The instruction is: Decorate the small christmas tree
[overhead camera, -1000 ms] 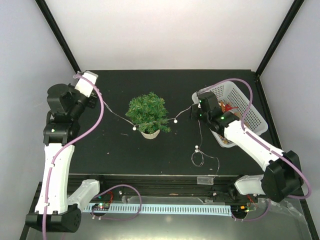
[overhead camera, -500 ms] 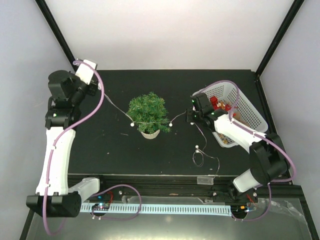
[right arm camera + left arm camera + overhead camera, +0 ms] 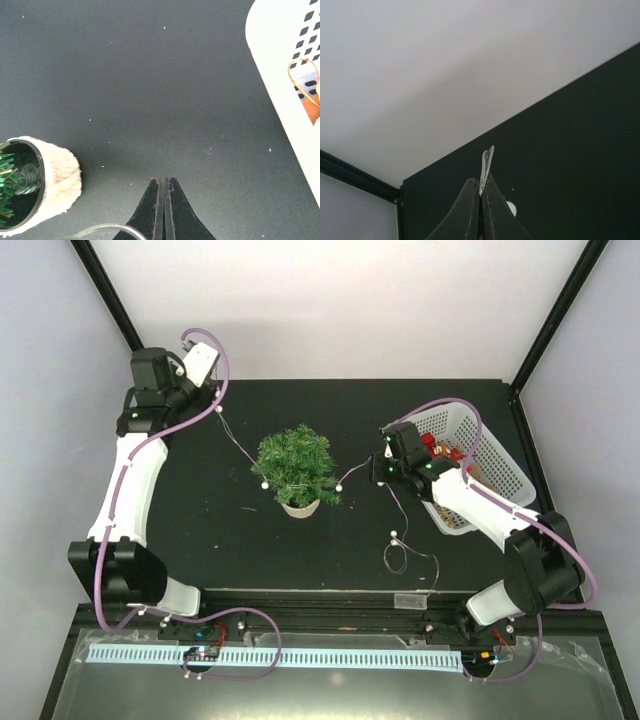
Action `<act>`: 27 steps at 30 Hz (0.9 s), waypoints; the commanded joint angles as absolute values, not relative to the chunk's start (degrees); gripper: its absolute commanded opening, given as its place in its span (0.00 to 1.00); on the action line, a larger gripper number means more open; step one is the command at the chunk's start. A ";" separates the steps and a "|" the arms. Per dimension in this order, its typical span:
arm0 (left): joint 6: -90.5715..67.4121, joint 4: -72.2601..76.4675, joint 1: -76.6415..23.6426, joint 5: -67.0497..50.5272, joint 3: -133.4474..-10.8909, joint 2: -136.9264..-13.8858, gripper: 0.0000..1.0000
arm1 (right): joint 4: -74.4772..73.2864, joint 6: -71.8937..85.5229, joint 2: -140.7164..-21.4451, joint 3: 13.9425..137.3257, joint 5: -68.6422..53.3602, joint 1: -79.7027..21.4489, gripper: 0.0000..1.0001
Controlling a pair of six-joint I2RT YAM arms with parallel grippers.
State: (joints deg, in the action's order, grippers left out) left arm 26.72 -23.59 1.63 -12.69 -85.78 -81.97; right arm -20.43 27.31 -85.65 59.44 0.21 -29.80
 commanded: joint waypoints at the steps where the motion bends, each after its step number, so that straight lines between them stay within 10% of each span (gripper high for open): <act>1: 30.90 -26.12 0.36 -18.18 -88.04 -82.44 0.02 | -20.83 26.52 -83.60 60.33 -1.38 -29.62 0.01; 27: 41.30 -29.63 -17.08 -18.14 -96.35 -94.05 0.02 | -20.57 26.85 -82.68 58.70 -0.33 -29.95 0.01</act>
